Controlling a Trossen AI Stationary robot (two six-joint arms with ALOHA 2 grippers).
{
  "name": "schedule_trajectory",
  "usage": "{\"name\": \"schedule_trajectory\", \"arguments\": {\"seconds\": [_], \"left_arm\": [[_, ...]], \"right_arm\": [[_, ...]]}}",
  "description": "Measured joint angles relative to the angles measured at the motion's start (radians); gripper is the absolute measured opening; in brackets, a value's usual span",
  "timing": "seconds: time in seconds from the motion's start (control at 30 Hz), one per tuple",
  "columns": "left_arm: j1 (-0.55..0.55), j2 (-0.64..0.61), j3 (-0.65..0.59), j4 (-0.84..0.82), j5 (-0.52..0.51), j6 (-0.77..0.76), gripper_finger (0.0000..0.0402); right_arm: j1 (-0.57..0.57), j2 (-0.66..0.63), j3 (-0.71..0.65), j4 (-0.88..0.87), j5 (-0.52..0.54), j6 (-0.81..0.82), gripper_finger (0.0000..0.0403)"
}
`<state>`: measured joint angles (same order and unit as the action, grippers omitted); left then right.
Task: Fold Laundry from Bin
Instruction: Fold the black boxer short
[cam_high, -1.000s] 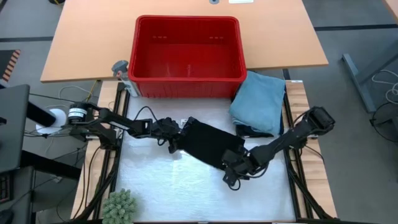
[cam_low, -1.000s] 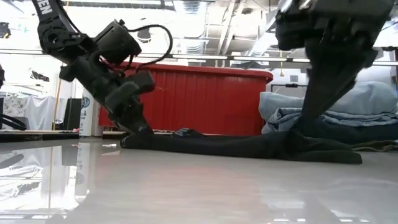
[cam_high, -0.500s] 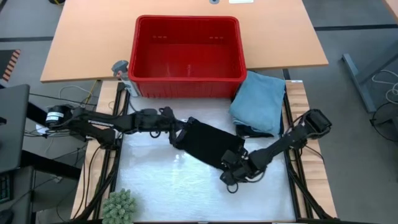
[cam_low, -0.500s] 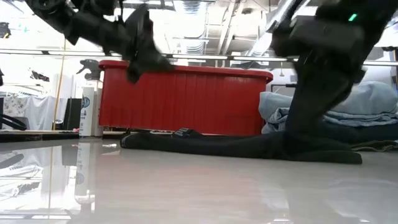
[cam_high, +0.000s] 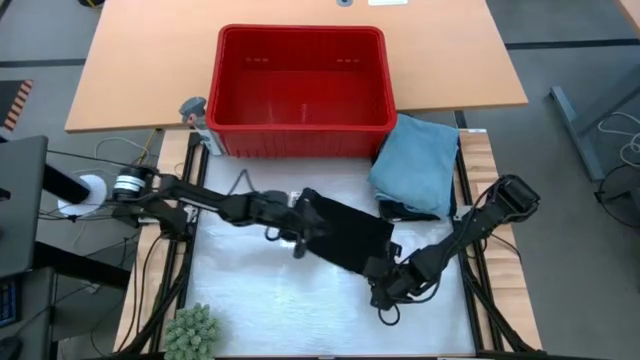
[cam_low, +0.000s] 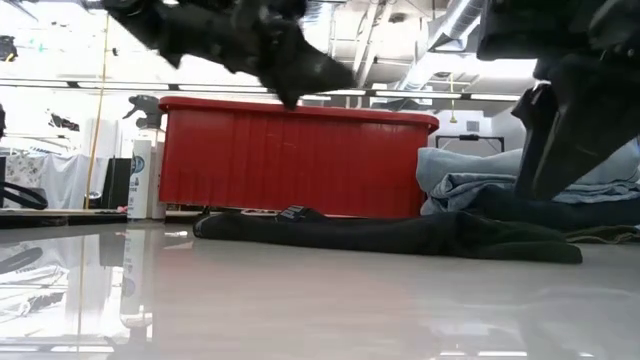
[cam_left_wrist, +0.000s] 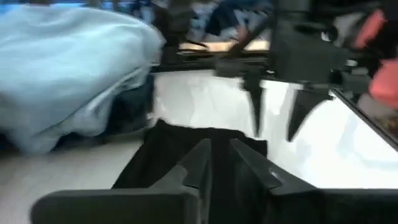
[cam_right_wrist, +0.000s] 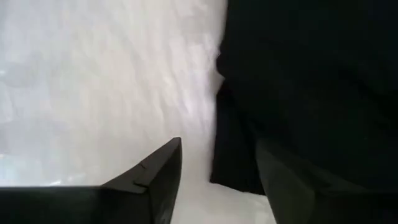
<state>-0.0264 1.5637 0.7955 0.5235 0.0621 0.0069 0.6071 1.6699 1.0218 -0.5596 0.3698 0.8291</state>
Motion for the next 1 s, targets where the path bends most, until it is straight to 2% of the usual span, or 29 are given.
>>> {"name": "schedule_trajectory", "arguments": {"seconds": [0.13,0.27,0.43,0.5,0.7,0.83,0.93,1.0], "left_arm": [[-0.008,0.116,0.126,-0.1,0.014,0.081,0.0088],[-0.008,0.195,0.205,-0.157,0.082,0.131,0.0136],[-0.008,0.24,0.228,-0.191,-0.029,0.169,0.0177],[-0.002,0.252,0.228,-0.183,-0.06,0.188,0.0185],[0.013,0.283,0.227,-0.235,-0.044,0.187,0.0189],[0.013,0.289,0.228,-0.243,-0.041,0.192,0.0189],[0.013,0.318,0.228,-0.261,-0.042,0.188,0.0189],[0.013,0.34,0.226,-0.269,-0.04,0.182,0.0189]], "right_arm": [[-0.007,0.0,0.0,-0.038,0.0,0.014,0.0261],[-0.008,0.0,0.0,-0.039,0.0,-0.008,0.028],[-0.014,0.012,0.0,-0.037,0.014,-0.091,0.0293],[-0.028,0.032,0.0,-0.03,0.018,-0.1,0.0296],[-0.071,0.111,0.0,-0.025,0.015,-0.104,0.0297],[-0.094,0.136,0.005,-0.019,-0.03,-0.101,0.0296],[-0.107,0.139,0.013,-0.031,-0.095,-0.083,0.0281],[-0.108,0.139,0.019,-0.041,-0.113,-0.057,0.0257]]}}
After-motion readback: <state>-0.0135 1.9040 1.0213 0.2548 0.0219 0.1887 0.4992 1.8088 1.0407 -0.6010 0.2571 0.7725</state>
